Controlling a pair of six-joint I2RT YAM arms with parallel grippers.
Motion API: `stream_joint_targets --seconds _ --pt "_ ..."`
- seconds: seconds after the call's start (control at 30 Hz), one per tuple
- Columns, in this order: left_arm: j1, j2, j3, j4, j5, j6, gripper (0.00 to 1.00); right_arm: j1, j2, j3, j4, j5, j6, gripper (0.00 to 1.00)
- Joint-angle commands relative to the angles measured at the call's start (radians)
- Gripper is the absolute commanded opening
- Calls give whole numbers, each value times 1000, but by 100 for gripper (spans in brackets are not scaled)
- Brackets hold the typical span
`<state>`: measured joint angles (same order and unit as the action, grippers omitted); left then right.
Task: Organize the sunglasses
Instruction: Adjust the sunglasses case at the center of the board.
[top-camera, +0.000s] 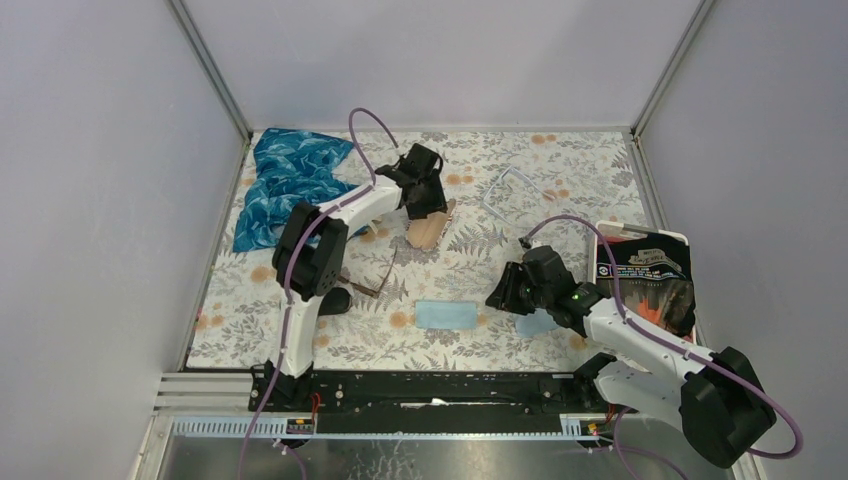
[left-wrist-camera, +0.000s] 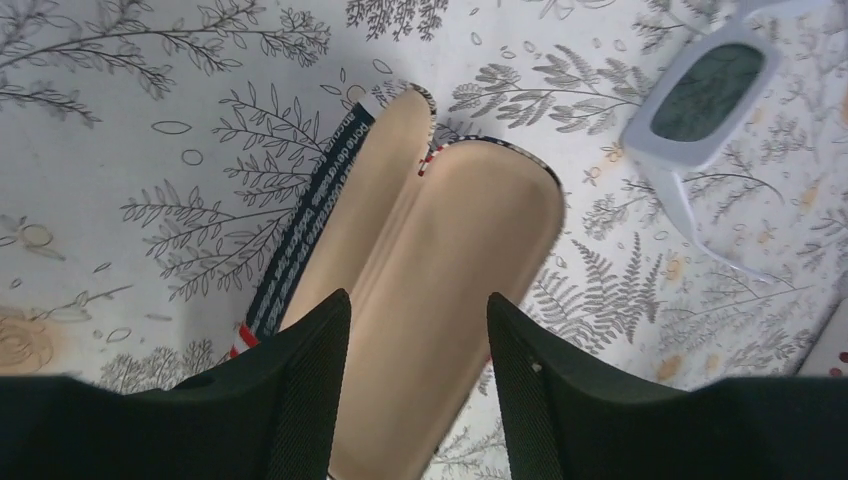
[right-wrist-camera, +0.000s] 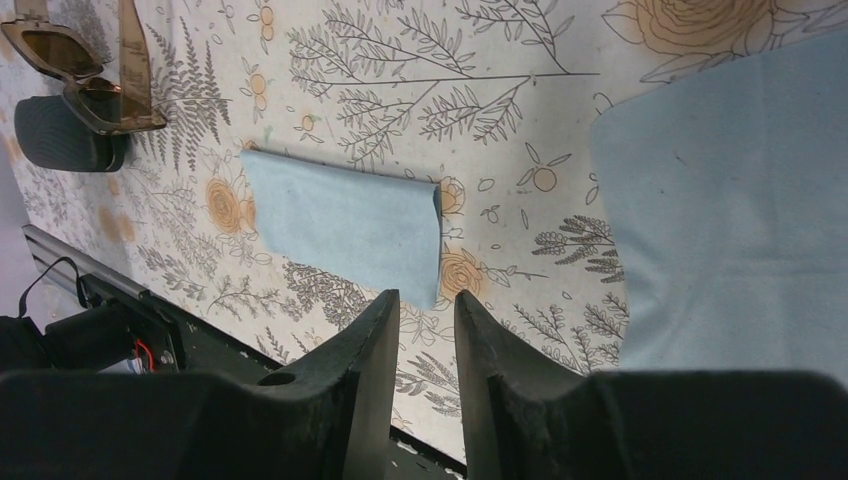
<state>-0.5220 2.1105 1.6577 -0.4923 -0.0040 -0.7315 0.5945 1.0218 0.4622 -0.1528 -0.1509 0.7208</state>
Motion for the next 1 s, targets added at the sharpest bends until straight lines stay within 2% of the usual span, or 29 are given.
stream_joint_targets --seconds 0.0,0.1,0.3,0.57,0.97 --pt "-5 62 41 3 59 -18 56 -4 -19 -6 -41 26 13 34" --pt "-11 79 27 4 70 -12 51 -4 -26 -5 -46 33 13 34" --pt "-44 47 -41 4 98 51 48 -5 -5 -2 -40 29 10 34" --pt "-68 -9 -122 -18 160 152 47 -4 27 4 -20 20 10 34" --pt "-110 -108 -167 -23 172 150 48 -5 69 35 -5 6 -2 34"
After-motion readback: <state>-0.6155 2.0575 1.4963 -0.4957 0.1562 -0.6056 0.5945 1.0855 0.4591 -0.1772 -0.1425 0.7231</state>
